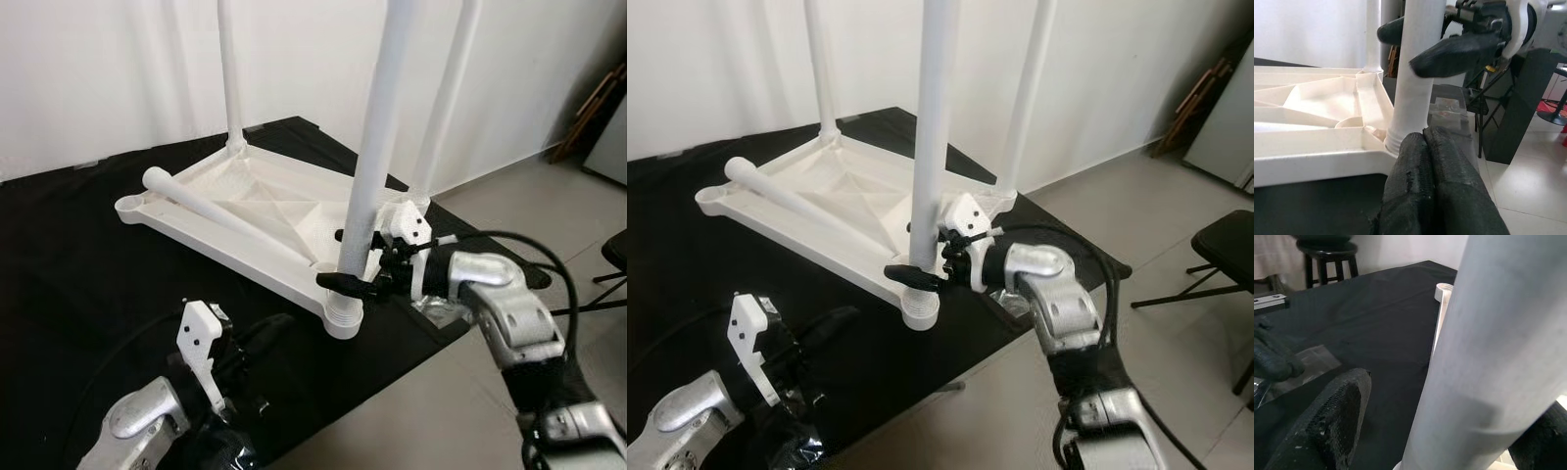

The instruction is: Building children table

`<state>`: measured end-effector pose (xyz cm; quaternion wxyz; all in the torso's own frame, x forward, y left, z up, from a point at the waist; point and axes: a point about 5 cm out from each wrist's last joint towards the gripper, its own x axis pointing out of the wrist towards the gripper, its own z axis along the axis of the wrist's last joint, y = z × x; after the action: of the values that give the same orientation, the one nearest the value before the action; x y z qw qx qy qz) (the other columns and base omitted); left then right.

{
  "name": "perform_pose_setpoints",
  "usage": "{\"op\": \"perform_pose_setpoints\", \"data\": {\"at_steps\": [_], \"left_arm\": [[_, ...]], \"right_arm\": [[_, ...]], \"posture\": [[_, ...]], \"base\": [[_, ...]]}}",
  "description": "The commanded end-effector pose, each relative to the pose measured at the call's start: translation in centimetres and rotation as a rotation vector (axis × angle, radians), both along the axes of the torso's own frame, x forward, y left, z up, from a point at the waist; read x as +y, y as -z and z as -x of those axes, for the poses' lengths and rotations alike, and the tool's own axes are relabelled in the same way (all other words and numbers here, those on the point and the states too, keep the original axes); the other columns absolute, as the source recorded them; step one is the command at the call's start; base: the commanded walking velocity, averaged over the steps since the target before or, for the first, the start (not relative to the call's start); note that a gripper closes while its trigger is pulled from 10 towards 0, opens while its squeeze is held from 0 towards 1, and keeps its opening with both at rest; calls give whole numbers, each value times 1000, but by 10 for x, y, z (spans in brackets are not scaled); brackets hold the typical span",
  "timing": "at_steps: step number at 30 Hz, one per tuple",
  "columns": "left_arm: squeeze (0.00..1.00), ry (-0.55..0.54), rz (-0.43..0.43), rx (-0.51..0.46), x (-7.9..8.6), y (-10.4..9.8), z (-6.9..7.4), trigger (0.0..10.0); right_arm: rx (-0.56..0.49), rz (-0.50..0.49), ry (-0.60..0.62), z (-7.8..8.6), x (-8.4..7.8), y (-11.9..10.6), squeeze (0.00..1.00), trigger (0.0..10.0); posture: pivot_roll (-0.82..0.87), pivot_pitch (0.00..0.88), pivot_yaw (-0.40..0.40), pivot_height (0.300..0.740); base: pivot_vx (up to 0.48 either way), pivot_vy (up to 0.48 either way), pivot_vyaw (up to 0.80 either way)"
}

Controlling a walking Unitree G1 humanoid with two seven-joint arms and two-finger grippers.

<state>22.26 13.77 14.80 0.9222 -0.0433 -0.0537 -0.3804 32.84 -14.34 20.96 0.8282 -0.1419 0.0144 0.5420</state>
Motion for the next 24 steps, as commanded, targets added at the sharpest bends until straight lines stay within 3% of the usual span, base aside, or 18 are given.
{"op": "perform_pose_setpoints", "data": {"at_steps": [1, 2, 3, 4, 9, 17, 18, 19, 20, 21, 22, 23, 24], "left_arm": [[0, -23, 4, 7, 3, 2, -1, 10000], [0, -38, 7, 8, 4, 3, -1, 10000], [0, -38, 7, 8, 4, 3, -1, 10000], [0, -50, 8, 8, 4, 4, -2, 10000], [0, -74, 10, 8, 5, 4, -2, 10000], [0, -86, 18, 8, 5, 5, -2, 10000], [0, -91, 15, 7, 5, 5, -3, 10000], [0, -91, 15, 7, 5, 5, -3, 10000], [0, -97, 13, 7, 6, 6, -3, 10000], [0, -97, 13, 7, 6, 6, -3, 10000], [0, -101, 11, 7, 7, 6, -4, 10000], [0, -101, 11, 7, 7, 6, -4, 10000], [0, -104, 11, 7, 8, 6, -4, 10000]], "right_arm": [[9, 18, -61, -5, -2, -1, 0, 10000], [9, 20, -41, -15, -9, -5, 0, 7490], [9, 20, -41, -15, -9, -5, 0, 7490], [17, 14, -20, -23, -15, -6, 0, 0], [34, 32, 13, -29, -21, 0, 0, 0], [24, 33, 41, -26, -13, 8, 0, 0], [28, 25, 141, -24, -6, 16, 0, 0], [28, 25, 141, -24, -6, 16, 0, 0], [48, 5, 288, -24, 1, 25, 0, 0], [48, 5, 288, -24, 1, 25, 0, 0], [34, -60, 592, -27, 4, 32, 0, 0], [34, -60, 592, -27, 4, 32, 0, 0], [51, -99, 761, -16, 12, 44, 0, 0]], "posture": [[12, 0, -40, 740], [12, 0, -38, 740], [12, 0, -38, 740], [16, 0, -40, 740], [15, 0, -42, 740], [7, 0, -37, 740], [-2, 0, -55, 740], [-2, 0, -55, 740], [-3, 0, -55, 740], [-3, 0, -55, 740], [-9, 0, -52, 740], [-9, 0, -52, 740], [-5, 0, -40, 740]], "base": [[0, 0, 0], [0, 0, 0], [0, 0, 0], [0, 0, 0], [0, 0, 0], [0, 0, 0], [0, 0, 0], [0, 0, 0], [0, 0, 0], [0, 0, 0], [0, 0, 0], [0, 0, 0], [0, 0, 0]]}}
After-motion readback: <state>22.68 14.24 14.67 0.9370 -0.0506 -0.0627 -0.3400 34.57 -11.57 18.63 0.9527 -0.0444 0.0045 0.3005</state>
